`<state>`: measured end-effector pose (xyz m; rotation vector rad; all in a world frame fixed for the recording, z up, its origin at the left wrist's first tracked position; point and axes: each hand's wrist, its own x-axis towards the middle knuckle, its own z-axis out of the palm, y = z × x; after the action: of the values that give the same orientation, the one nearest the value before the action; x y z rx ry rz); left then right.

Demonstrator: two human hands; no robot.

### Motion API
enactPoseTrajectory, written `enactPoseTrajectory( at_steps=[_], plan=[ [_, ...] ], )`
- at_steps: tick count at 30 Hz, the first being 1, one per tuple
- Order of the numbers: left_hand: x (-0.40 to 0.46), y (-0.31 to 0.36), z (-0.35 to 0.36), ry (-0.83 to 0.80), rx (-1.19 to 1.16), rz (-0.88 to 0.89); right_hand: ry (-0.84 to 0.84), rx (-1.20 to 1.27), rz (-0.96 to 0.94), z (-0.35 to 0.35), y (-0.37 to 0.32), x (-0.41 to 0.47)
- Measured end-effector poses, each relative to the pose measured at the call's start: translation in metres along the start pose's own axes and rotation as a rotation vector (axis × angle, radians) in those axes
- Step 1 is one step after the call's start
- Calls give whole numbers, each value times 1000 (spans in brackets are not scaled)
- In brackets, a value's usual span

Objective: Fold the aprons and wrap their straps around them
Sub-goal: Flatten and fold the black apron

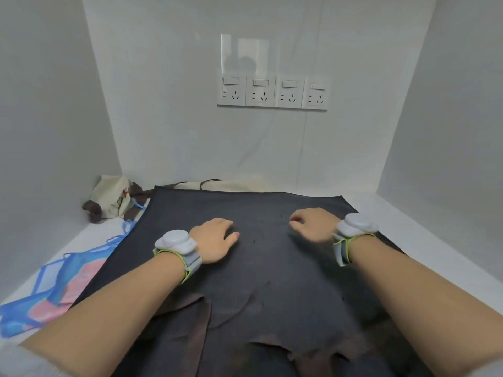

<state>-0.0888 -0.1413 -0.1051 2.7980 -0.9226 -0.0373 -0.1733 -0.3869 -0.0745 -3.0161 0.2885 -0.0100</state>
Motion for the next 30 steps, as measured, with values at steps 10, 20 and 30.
enactPoseTrajectory(
  at_steps=[10, 20, 30],
  plan=[
    [121, -39, 39, 33, -22, -101, 14, 25, -60, 29, -5, 177],
    [118, -38, 53, 28, 82, -77, 120, -63, -36, 51, 11, 238],
    [116, -38, 52, 53, 72, -74, 51, -156, 148, 37, 53, 239]
  ],
)
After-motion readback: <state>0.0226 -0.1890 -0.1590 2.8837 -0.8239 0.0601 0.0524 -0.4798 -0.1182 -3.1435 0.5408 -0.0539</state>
